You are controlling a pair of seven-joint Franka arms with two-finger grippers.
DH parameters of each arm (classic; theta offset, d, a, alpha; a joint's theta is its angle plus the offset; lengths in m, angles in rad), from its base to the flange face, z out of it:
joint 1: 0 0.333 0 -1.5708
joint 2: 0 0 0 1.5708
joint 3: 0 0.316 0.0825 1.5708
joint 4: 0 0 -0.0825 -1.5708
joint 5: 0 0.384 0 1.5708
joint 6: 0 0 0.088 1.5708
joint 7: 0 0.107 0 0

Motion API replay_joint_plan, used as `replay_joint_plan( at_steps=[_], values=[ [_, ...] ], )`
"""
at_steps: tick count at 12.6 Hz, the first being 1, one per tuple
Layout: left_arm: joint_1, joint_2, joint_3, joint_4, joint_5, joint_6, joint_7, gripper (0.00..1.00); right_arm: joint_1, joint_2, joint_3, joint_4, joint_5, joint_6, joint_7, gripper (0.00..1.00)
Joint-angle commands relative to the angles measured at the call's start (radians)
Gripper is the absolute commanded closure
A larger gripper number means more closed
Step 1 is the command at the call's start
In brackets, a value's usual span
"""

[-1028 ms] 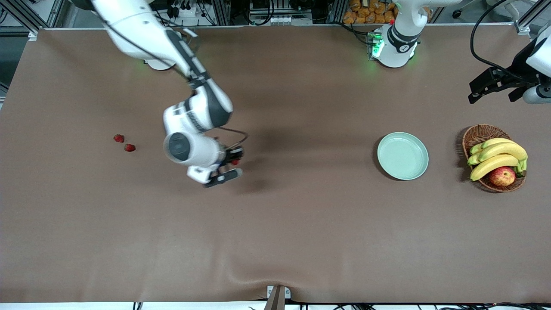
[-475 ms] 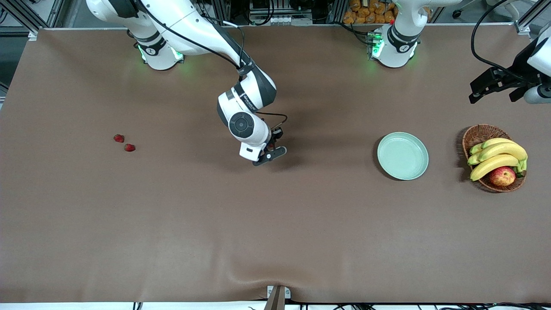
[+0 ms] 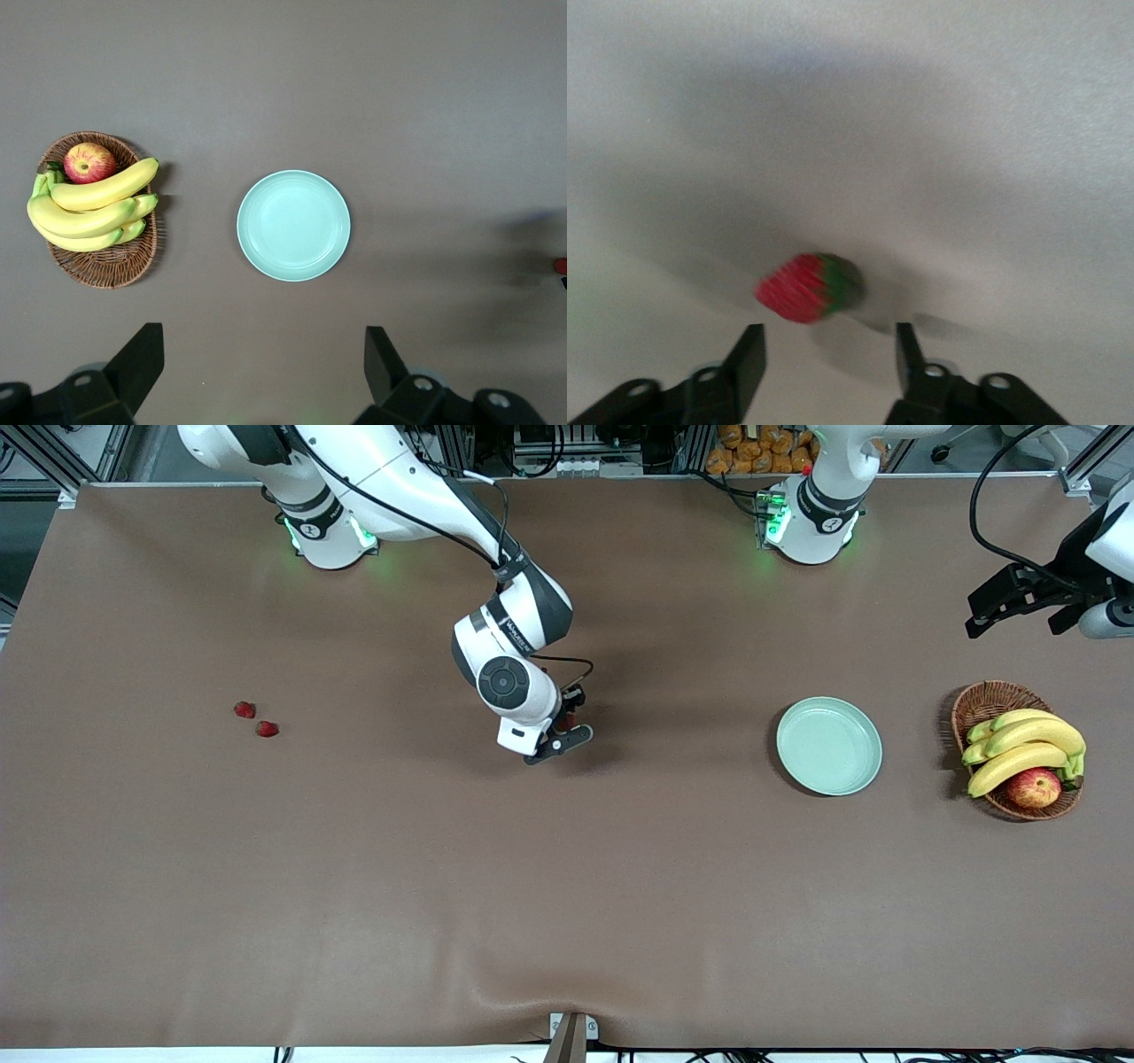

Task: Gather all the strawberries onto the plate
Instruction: 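Carry the strawberry with the right gripper to mid-table and release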

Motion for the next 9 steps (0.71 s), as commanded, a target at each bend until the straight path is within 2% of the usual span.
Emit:
replay_joint_plan(
  at_steps=[1, 5, 7, 9],
  values=[
    [0.006, -0.014, -0.003, -0.003, -0.003, 0.003, 0.008, 0.0, 0.001, -0.001, -0.028, 0.021, 0.016, -0.018, -0.003, 0.13],
    [0.007, -0.015, -0.001, -0.001, -0.006, 0.003, 0.002, 0.0, -0.103, -0.074, -0.05, 0.009, 0.014, -0.047, -0.004, 0.1],
    [0.007, -0.017, -0.003, -0.001, -0.008, 0.003, 0.002, 0.0, -0.2, -0.107, -0.074, -0.017, 0.005, -0.081, -0.017, 0.0],
    [0.0, -0.015, -0.003, -0.003, -0.011, 0.003, -0.009, 0.0, -0.315, -0.128, -0.088, -0.018, -0.056, -0.162, -0.02, 0.0]
  ],
)
